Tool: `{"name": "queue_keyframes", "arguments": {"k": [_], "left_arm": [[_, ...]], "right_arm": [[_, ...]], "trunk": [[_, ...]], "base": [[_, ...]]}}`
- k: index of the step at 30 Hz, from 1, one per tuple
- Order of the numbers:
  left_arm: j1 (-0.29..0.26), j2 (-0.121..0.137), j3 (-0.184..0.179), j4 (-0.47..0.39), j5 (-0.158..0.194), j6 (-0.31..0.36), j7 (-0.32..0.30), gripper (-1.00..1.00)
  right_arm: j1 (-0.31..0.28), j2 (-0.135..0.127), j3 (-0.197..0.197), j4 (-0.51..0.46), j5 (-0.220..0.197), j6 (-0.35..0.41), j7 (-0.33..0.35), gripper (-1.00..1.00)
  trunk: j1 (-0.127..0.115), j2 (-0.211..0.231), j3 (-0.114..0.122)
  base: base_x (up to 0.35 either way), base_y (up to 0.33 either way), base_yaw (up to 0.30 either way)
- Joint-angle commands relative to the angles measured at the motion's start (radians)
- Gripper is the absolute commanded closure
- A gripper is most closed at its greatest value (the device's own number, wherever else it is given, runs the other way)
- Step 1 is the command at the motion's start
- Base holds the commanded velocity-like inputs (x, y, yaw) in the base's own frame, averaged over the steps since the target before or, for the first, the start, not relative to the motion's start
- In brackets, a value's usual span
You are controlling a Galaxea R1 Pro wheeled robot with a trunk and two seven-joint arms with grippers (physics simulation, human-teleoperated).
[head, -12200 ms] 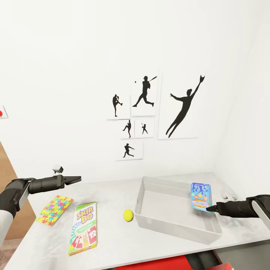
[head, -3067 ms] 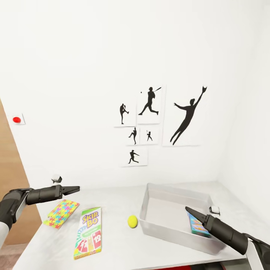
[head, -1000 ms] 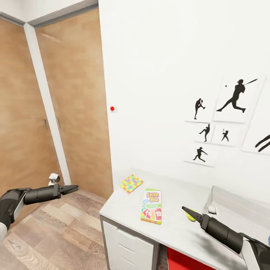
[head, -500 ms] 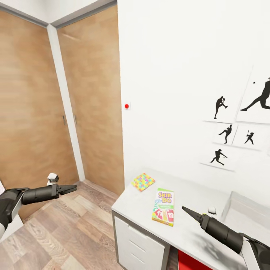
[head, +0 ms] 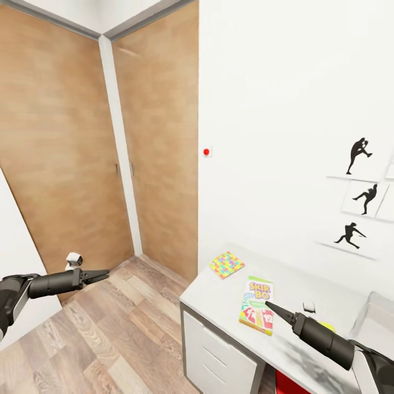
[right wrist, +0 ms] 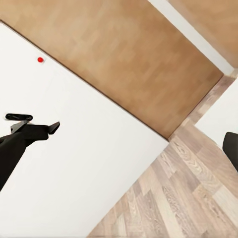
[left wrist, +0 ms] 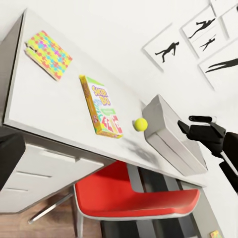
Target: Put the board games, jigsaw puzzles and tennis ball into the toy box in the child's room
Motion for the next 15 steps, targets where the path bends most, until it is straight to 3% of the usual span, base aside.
{"name": "queue_keyframes", "arguments": {"k": [1, 15], "left_arm": [[0.0, 0.0, 0.0, 0.0, -0.001, 0.008, -0.004, -1.0], [0.0, -0.001, -0.002, 0.0, 0.001, -0.002, -0.004, -1.0]], "right_arm": [[0.0, 0.0, -0.001, 0.0, -0.003, 0.006, 0.001, -1.0], [0.0, 0.002, 0.0, 0.0, -0.003, 0.006, 0.001, -1.0]], "trunk": [[0.0, -0.001, -0.002], [0.0, -0.001, -0.018]], "base": [[0.0, 0.0, 0.239], [0.0, 0.0, 0.239]]}}
